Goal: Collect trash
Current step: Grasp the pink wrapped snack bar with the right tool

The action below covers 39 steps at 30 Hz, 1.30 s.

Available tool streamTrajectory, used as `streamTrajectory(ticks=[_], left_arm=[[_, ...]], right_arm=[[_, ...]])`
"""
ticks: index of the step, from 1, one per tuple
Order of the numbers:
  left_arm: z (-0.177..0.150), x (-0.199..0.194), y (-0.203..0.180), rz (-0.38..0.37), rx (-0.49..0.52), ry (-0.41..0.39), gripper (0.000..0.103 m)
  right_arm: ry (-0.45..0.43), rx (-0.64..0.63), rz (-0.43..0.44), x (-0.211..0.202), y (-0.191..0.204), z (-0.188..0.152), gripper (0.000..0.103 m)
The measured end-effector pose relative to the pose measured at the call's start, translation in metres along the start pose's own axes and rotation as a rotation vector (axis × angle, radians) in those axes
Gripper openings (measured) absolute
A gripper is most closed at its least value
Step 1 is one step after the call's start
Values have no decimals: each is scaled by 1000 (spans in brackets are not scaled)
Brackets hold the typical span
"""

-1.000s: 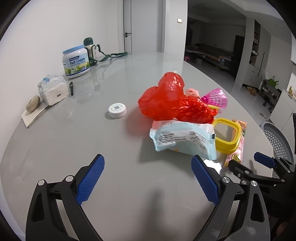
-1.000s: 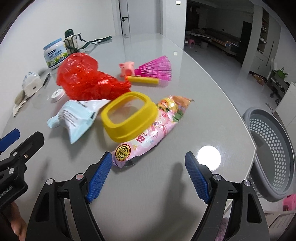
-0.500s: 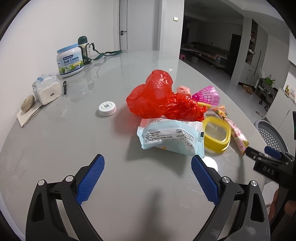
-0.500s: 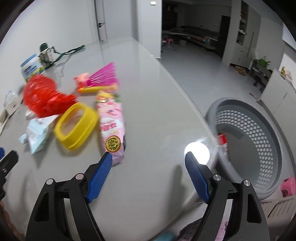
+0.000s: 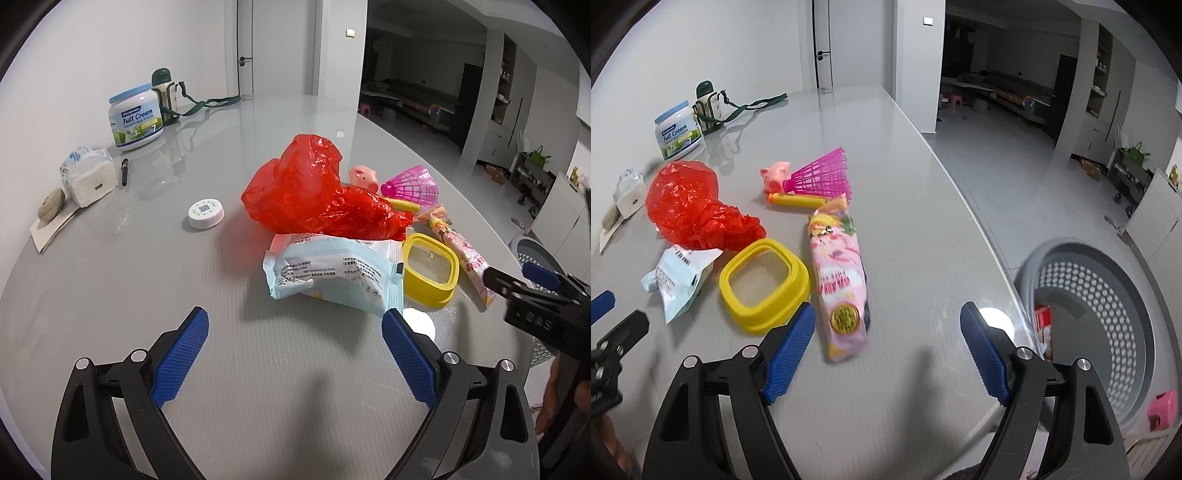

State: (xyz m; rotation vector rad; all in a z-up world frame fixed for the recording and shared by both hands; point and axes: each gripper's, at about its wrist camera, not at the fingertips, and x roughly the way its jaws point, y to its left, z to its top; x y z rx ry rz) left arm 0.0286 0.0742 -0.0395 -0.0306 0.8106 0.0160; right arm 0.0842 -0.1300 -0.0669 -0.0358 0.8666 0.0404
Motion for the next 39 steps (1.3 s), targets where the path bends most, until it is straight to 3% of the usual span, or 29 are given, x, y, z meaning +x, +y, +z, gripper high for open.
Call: streamTrajectory(ticks=[11, 16, 21, 29, 39], left_arm=[[6, 5, 4, 14, -22, 7, 93], [7, 6, 3, 10, -28, 10, 93], [7, 5, 1, 4, -33, 11, 93], [4, 10, -16, -25, -13, 30, 93], [5, 27, -36, 17, 5, 57, 93]], right_arm=[[76, -55, 31, 34, 11, 16, 75], [72, -75, 58, 36, 18, 21, 59], [66, -74, 79, 34, 22, 22, 32], [38, 29, 98, 13, -1, 7, 29], [8, 86, 106, -17, -25, -11, 29]])
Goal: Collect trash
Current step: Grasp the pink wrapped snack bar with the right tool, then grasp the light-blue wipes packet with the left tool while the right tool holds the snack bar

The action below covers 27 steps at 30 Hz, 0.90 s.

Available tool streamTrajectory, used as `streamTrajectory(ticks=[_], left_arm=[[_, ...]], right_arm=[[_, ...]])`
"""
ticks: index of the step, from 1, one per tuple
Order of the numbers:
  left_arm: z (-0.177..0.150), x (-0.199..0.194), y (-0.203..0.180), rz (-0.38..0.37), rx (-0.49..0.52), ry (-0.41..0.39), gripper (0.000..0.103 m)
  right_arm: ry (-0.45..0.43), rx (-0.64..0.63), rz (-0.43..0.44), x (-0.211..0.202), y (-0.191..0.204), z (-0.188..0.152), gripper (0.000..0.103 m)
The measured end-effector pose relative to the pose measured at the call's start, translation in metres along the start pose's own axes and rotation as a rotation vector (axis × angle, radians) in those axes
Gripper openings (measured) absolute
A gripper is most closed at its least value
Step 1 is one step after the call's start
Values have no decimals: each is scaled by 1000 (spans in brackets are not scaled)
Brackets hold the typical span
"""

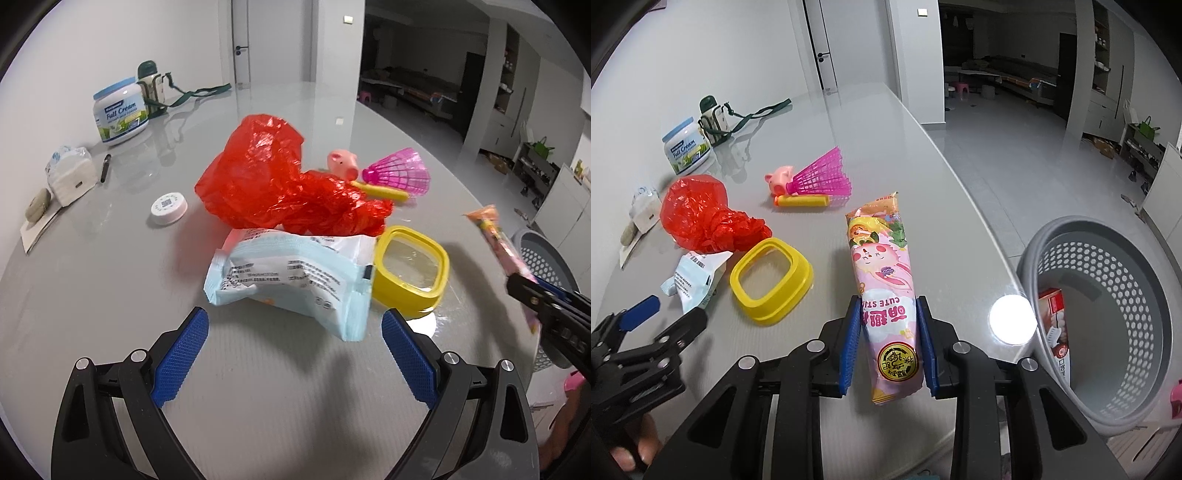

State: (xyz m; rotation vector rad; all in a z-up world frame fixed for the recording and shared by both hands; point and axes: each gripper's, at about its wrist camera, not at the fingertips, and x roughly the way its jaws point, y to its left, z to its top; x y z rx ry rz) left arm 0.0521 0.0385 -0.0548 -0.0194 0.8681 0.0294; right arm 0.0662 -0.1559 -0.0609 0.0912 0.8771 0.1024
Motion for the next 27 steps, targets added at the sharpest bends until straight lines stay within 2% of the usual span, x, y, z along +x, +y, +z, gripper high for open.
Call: streamTrajectory(ticks=[7, 21, 27], left_arm=[[1, 0, 23, 41, -46, 1, 93], [-14, -20, 106, 179, -170, -10, 93], [-17, -32, 116, 173, -187, -19, 93]], right_arm=[[-9, -5, 15, -6, 4, -2, 29], [-8, -54, 57, -6, 32, -2, 29], [-11, -60, 69, -6, 35, -2, 29]])
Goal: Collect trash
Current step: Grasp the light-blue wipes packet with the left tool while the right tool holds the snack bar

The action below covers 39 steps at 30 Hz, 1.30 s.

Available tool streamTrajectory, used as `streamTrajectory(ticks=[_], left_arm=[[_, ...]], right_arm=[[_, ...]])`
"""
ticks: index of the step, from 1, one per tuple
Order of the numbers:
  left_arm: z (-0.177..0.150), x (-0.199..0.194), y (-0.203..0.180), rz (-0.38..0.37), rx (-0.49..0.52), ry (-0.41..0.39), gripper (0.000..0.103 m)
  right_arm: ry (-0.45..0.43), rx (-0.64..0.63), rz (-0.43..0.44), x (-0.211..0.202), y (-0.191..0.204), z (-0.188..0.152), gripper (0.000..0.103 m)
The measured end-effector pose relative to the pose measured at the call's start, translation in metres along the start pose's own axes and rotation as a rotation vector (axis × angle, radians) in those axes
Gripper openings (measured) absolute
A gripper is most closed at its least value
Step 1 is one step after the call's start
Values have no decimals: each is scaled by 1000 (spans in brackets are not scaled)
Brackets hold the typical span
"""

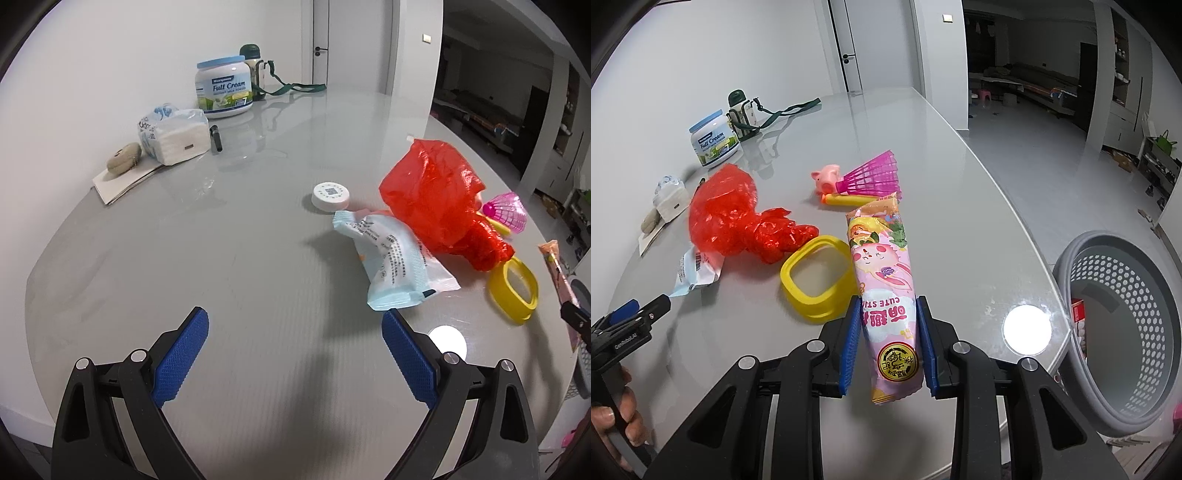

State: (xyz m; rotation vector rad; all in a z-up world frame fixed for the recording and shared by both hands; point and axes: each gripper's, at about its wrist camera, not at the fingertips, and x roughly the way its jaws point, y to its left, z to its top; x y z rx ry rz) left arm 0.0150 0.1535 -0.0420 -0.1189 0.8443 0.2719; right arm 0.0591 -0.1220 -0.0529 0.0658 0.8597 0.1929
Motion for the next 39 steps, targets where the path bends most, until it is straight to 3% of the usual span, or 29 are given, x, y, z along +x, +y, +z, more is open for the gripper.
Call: streamTrajectory(ticks=[11, 19, 22, 35, 39], left_arm=[[17, -4, -25, -100, -16, -15, 93], [31, 23, -51, -111, 7, 22, 93], [33, 31, -54, -80, 24, 24, 93], [25, 33, -10, -9, 9, 48, 93], [25, 27, 0, -27, -9, 44, 93]], right_arm=[[-10, 23, 8, -2, -11, -2, 29], [-3, 37, 4, 1, -16, -1, 29], [-1, 40, 3, 2, -17, 0, 29], [-2, 44, 5, 2, -17, 2, 29], [0, 37, 7, 3, -15, 0, 29]])
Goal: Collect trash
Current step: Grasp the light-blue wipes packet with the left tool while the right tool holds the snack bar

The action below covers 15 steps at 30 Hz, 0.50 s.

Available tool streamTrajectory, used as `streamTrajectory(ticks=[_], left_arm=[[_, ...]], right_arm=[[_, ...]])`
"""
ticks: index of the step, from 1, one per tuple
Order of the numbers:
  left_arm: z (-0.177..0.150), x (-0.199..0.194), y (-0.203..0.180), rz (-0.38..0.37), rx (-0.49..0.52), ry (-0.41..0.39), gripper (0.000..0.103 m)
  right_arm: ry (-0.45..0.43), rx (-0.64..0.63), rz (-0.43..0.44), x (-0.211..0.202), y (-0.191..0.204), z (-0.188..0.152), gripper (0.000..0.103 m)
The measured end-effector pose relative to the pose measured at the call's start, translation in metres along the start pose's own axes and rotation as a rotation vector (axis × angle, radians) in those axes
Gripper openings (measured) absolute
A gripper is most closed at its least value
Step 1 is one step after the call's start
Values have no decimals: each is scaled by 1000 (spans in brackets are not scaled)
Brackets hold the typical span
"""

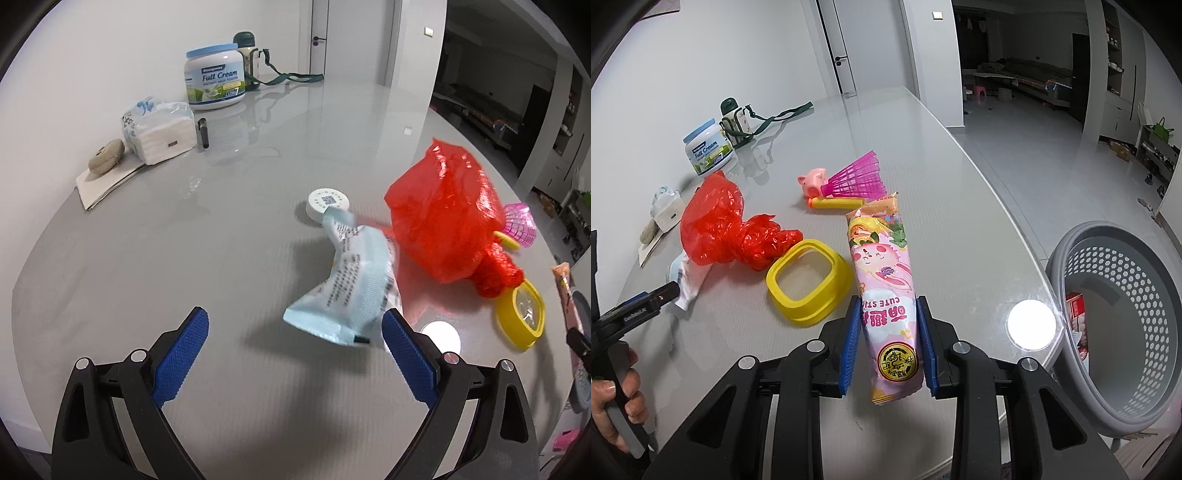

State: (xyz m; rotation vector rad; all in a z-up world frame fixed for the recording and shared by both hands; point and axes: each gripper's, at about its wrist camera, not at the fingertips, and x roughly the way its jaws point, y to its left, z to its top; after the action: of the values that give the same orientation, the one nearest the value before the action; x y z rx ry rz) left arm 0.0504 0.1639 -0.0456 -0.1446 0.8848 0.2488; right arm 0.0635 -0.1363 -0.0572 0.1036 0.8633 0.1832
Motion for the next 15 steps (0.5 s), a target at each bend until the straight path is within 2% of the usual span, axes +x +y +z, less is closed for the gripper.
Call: streamTrajectory(ticks=[6, 14, 15], left_arm=[[6, -5, -11, -31, 26, -25, 93], [17, 24, -29, -33, 73, 17, 93], [18, 26, -30, -32, 74, 19, 89]], right_arm=[[0, -6, -2, -1, 1, 0, 29], [-3, 2, -11, -4, -1, 1, 29], [-3, 3, -12, -4, -1, 1, 29]])
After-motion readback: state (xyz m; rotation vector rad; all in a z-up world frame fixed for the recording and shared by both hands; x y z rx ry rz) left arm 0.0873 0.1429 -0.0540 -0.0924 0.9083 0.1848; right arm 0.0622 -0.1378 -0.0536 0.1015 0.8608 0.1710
